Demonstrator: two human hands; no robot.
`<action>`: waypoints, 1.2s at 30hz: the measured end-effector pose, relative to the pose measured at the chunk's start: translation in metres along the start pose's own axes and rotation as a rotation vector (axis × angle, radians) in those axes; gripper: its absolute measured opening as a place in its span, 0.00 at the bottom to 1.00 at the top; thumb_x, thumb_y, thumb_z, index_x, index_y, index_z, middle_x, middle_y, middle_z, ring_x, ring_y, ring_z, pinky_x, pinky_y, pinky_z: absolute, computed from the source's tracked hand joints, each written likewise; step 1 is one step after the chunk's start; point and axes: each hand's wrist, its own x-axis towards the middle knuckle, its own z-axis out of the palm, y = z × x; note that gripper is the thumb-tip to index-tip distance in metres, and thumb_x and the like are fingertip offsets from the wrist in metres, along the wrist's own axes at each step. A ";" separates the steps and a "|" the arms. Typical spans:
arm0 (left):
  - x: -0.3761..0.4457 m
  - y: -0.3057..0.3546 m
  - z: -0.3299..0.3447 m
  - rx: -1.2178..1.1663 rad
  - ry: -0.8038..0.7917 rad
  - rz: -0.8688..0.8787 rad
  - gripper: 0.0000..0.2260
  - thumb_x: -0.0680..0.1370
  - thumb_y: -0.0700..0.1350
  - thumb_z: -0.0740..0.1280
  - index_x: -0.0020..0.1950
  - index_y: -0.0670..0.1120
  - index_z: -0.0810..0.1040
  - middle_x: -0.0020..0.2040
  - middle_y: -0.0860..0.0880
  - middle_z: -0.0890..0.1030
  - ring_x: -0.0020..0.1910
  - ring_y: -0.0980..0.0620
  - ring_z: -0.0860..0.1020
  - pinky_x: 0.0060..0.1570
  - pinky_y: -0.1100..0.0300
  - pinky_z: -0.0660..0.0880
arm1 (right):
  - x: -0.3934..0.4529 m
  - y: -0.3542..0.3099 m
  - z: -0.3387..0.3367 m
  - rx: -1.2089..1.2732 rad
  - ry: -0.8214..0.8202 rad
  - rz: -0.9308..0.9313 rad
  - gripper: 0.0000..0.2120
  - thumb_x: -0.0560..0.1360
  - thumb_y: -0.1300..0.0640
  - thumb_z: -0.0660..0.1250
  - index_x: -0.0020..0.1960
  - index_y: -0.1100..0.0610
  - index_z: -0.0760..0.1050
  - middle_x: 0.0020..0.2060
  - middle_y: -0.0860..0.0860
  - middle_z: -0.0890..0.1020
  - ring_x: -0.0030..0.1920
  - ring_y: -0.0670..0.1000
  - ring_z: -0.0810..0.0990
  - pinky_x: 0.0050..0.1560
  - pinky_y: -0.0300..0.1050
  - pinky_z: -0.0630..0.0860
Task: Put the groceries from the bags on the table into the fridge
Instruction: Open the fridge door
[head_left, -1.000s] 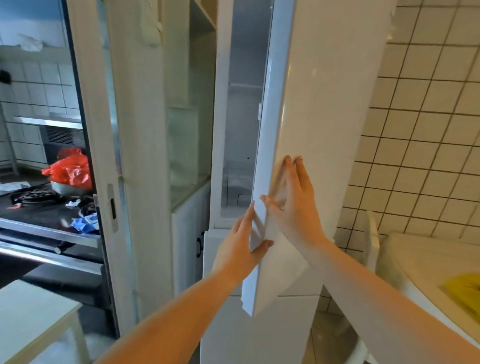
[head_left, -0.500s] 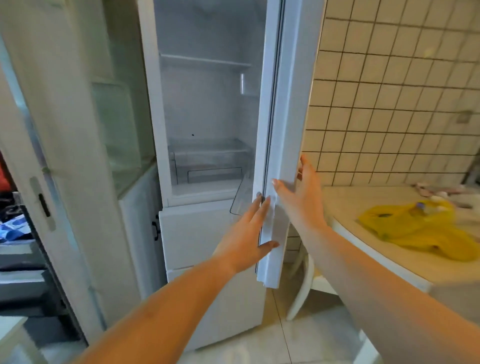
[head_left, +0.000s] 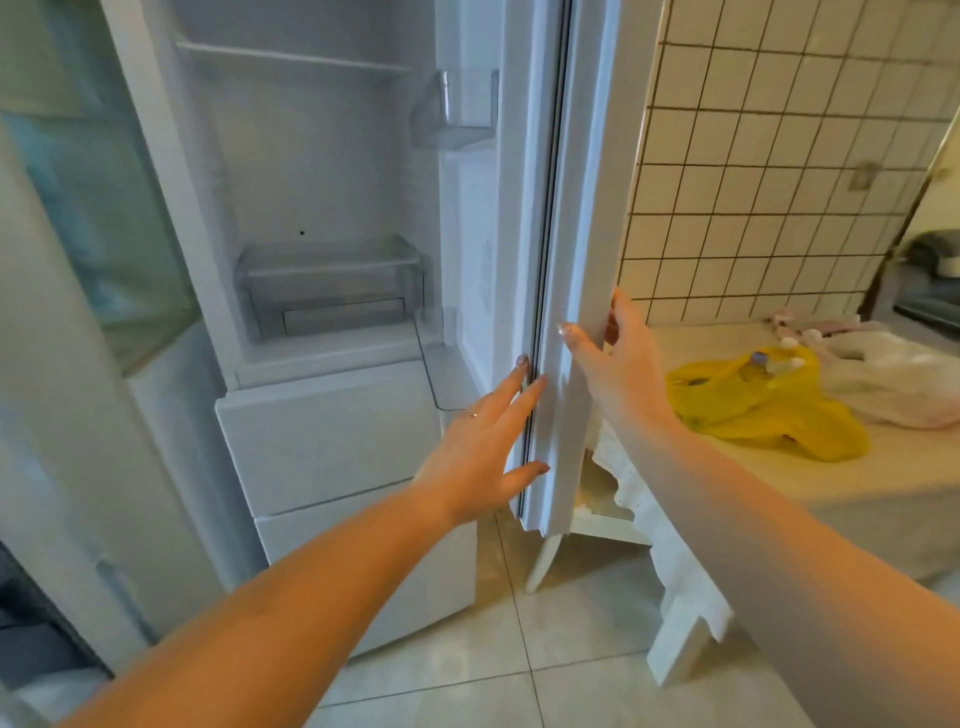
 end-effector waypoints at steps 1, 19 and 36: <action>0.003 0.002 0.004 0.029 -0.002 0.016 0.39 0.76 0.56 0.65 0.74 0.57 0.38 0.76 0.56 0.39 0.76 0.52 0.51 0.73 0.52 0.55 | 0.004 0.006 -0.008 0.010 -0.005 0.000 0.23 0.75 0.49 0.66 0.67 0.50 0.67 0.56 0.45 0.78 0.56 0.45 0.76 0.58 0.49 0.76; 0.049 -0.005 0.063 0.403 -0.190 -0.272 0.39 0.78 0.57 0.61 0.76 0.50 0.37 0.78 0.50 0.42 0.76 0.49 0.41 0.73 0.42 0.44 | -0.023 0.118 -0.024 -0.533 -0.495 -0.308 0.34 0.77 0.51 0.62 0.76 0.55 0.47 0.76 0.50 0.46 0.76 0.47 0.41 0.72 0.40 0.41; 0.142 -0.010 0.120 0.427 -0.263 -0.123 0.40 0.77 0.56 0.62 0.76 0.50 0.37 0.77 0.48 0.39 0.75 0.46 0.38 0.71 0.42 0.40 | 0.052 0.182 -0.057 -0.860 -0.544 -0.179 0.36 0.76 0.46 0.63 0.76 0.49 0.46 0.76 0.51 0.48 0.76 0.52 0.42 0.72 0.51 0.54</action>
